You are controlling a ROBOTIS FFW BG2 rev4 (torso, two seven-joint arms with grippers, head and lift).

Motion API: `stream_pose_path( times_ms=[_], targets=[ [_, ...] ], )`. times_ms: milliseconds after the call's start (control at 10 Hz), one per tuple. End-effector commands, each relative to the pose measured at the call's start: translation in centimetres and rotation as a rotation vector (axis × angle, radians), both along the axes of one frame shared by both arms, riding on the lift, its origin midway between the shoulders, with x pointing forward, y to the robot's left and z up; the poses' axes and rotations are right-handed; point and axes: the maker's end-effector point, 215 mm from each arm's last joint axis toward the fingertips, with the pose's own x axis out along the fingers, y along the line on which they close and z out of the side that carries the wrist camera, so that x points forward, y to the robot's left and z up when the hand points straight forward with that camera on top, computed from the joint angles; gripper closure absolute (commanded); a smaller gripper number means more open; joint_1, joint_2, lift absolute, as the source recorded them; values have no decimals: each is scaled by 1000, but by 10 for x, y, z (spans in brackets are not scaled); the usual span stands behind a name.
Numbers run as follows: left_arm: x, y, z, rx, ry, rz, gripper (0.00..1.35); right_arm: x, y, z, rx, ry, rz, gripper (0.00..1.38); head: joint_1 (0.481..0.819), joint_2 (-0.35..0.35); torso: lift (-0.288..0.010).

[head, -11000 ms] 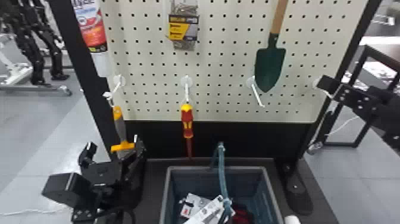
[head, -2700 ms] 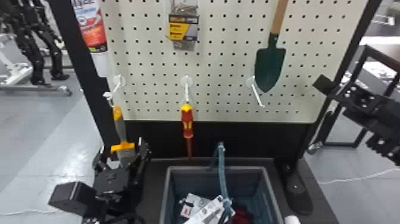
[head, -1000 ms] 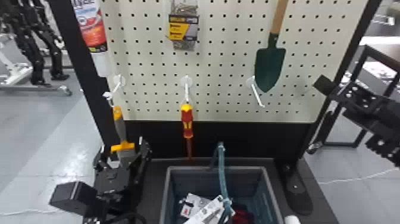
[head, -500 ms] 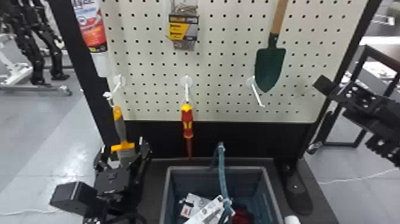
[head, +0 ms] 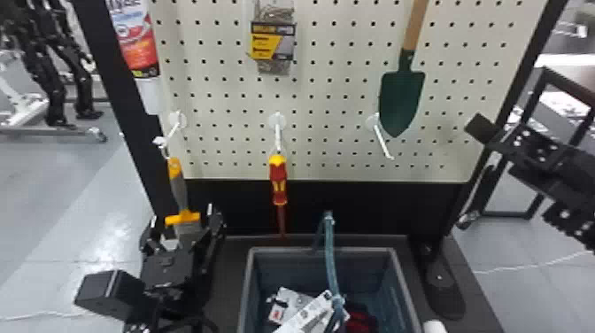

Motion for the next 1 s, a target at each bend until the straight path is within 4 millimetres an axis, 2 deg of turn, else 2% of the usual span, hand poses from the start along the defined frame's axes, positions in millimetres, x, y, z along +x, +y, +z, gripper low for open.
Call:
stream_pose_path(
  times_ms=[0, 700, 800, 900],
  targets=[
    [0, 0, -1, 0, 2, 0, 268, 0, 0, -1, 1, 2, 0, 280, 549, 0, -100],
    [0, 0, 0, -2, 0, -1, 268, 3, -2, 0, -4, -5, -16, 272, 549, 0, -100],
    [0, 0, 1, 11, -1, 1, 183, 9, -9, 6, -3, -45, -55, 202, 549, 0, -100],
    [-2, 1, 5, 43, -13, 8, -2, 14, -19, 14, -47, -116, -107, -2, 549, 0, -100]
  ],
)
